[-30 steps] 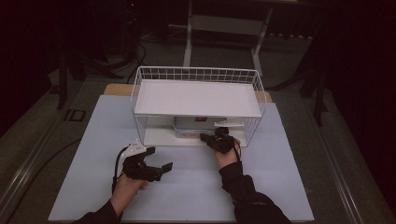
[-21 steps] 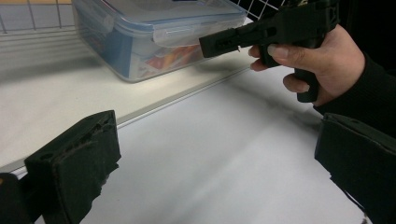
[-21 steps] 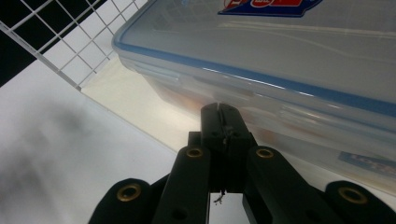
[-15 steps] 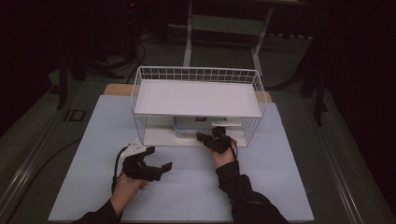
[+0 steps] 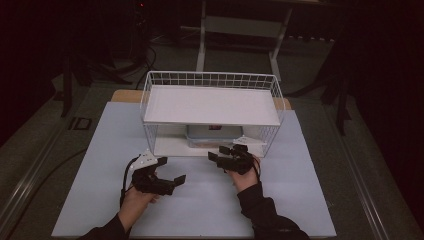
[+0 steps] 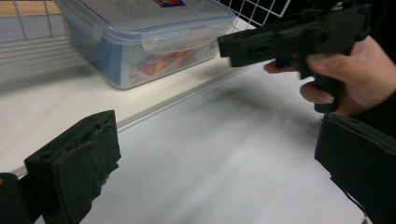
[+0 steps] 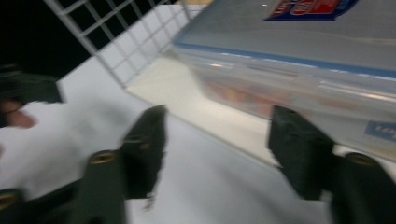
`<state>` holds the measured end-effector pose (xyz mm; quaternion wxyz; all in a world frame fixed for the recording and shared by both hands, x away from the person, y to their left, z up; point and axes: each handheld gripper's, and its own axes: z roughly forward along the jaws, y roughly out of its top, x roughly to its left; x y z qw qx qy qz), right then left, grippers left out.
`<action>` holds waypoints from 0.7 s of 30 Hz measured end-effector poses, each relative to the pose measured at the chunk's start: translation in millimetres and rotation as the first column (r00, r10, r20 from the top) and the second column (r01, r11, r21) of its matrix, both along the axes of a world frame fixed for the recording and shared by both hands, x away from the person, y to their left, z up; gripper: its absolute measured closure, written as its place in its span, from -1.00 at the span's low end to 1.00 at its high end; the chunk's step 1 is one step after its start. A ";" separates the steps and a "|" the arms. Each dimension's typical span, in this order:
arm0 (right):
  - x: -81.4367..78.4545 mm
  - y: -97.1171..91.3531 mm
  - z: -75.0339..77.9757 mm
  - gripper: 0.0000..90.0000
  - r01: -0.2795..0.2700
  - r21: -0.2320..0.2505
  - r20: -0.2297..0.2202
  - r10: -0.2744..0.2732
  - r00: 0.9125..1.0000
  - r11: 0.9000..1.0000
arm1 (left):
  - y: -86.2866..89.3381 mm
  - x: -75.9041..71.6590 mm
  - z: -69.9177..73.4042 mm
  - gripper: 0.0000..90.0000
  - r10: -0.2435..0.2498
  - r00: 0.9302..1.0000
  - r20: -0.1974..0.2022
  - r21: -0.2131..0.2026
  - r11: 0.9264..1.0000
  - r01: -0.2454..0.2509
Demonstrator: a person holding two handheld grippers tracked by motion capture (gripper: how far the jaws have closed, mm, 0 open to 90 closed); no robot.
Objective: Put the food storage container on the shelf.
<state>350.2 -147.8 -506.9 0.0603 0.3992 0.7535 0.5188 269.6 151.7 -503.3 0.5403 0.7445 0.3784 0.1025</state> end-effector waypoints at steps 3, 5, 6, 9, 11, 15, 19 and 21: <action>-9.5 -6.9 3.0 -0.49 -0.025 0.031 0.008 0.025 1.000 0.999 | -0.9 -0.7 0.7 -0.99 -0.010 1.000 0.004 0.001 1.000 0.010; -15.4 -10.6 5.5 -0.52 -0.037 0.035 0.017 0.036 0.999 0.999 | -1.2 -1.5 1.1 -1.00 -0.015 1.000 0.006 0.006 1.000 0.015; -18.6 -12.3 6.8 -0.55 -0.035 0.026 0.023 0.035 0.999 0.999 | -1.5 -2.0 1.3 -1.00 -0.018 1.000 0.007 0.005 1.000 0.018; -29.2 -18.2 10.3 -0.59 -0.044 0.031 0.037 0.043 0.998 0.999 | -1.6 -3.9 2.3 -1.00 -0.027 1.000 0.011 0.008 1.000 0.027; -35.8 -22.1 11.6 -0.61 -0.049 0.026 0.047 0.048 0.998 0.998 | -2.2 -5.1 3.1 -1.00 -0.037 0.999 0.013 0.006 0.999 0.037; -47.3 -31.2 12.4 -0.63 -0.050 0.012 0.065 0.050 0.997 0.999 | -3.8 -7.3 4.2 -1.00 -0.055 0.998 0.018 0.008 0.998 0.054; -58.2 -41.2 12.7 -0.64 -0.056 -0.009 0.075 0.057 0.996 0.998 | -3.7 -9.9 4.0 -1.00 -0.064 0.998 0.020 0.009 0.998 0.064; -63.4 -47.1 12.3 -0.64 -0.053 -0.006 0.082 0.053 0.995 0.999 | -3.0 -11.1 3.8 -1.00 -0.064 0.998 0.019 0.006 0.998 0.064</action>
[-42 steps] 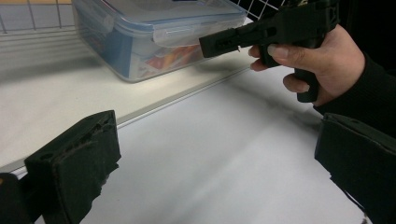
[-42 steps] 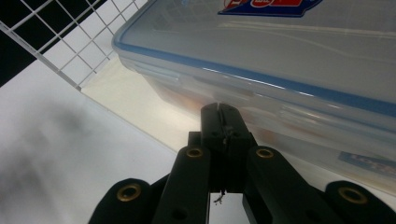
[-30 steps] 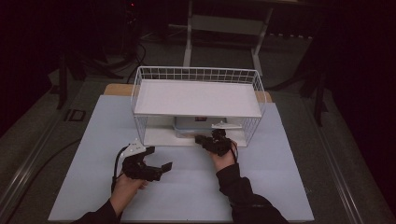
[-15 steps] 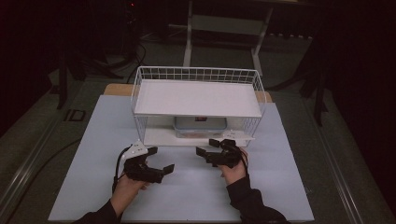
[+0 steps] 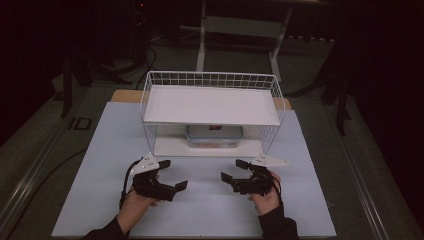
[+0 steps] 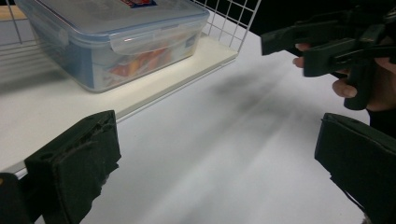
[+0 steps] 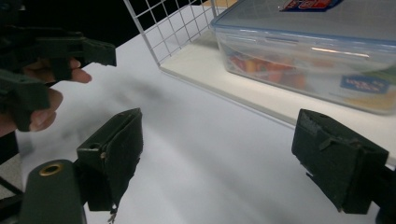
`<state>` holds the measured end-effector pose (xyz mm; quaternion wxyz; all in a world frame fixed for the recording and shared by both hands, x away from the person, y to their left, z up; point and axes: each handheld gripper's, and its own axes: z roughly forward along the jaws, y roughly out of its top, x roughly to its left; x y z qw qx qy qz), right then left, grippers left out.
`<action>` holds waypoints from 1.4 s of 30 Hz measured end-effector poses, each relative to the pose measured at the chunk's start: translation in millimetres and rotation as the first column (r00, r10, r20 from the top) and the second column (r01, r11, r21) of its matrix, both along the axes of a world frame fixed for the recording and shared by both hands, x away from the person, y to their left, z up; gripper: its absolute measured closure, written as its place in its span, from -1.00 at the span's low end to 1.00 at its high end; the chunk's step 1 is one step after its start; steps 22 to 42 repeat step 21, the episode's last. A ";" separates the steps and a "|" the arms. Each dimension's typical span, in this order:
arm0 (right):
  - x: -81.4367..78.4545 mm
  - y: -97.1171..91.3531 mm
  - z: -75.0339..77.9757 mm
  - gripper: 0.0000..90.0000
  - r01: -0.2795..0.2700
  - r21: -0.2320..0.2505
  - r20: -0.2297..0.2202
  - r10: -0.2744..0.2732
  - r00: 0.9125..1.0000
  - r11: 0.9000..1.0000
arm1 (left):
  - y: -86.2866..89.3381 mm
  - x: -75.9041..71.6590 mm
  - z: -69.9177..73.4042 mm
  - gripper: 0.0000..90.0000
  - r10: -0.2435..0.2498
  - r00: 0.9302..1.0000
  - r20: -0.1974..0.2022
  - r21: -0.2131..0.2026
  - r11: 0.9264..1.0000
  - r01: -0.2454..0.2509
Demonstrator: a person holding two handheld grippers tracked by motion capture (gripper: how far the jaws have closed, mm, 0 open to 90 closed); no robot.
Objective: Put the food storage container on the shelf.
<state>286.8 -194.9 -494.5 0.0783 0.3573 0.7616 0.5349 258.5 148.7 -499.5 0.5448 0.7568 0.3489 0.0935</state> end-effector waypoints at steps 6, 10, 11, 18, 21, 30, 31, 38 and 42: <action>-12.8 -15.5 -2.1 -0.64 0.014 -0.025 0.013 -0.013 1.000 1.000 | 1.5 -1.4 -0.3 -1.00 0.001 1.000 0.003 0.001 1.000 -0.001; -21.7 -23.8 -6.4 -0.64 0.015 -0.051 0.017 -0.014 1.000 0.999 | 0.9 -2.1 -0.6 -1.00 -0.002 1.000 0.008 0.007 1.000 0.002; -23.8 -26.1 -7.7 -0.64 0.014 -0.060 0.014 -0.013 1.000 0.998 | 0.9 -2.1 -0.8 -1.00 -0.002 1.000 0.006 0.006 1.000 0.002; -30.0 -40.9 -17.0 -0.63 0.048 -0.081 -0.026 -0.051 0.998 0.996 | -1.7 -2.1 -2.3 -1.00 -0.008 1.000 0.011 0.013 1.000 0.007; -29.8 -44.3 -15.9 -0.63 0.063 -0.086 -0.013 -0.064 0.998 0.994 | -2.6 -2.0 -3.1 -1.00 -0.017 1.000 0.011 0.013 1.000 0.017; -29.8 -44.3 -15.9 -0.63 0.063 -0.086 -0.013 -0.064 0.998 0.994 | -2.6 -2.0 -3.1 -1.00 -0.017 1.000 0.011 0.013 1.000 0.017; -29.8 -44.3 -15.9 -0.63 0.063 -0.086 -0.013 -0.064 0.998 0.994 | -2.6 -2.0 -3.1 -1.00 -0.017 1.000 0.011 0.013 1.000 0.017; -29.8 -44.3 -15.9 -0.63 0.063 -0.086 -0.013 -0.064 0.998 0.994 | -2.6 -2.0 -3.1 -1.00 -0.017 1.000 0.011 0.013 1.000 0.017; -29.8 -44.3 -15.9 -0.63 0.063 -0.086 -0.013 -0.064 0.998 0.994 | -2.6 -2.0 -3.1 -1.00 -0.017 1.000 0.011 0.013 1.000 0.017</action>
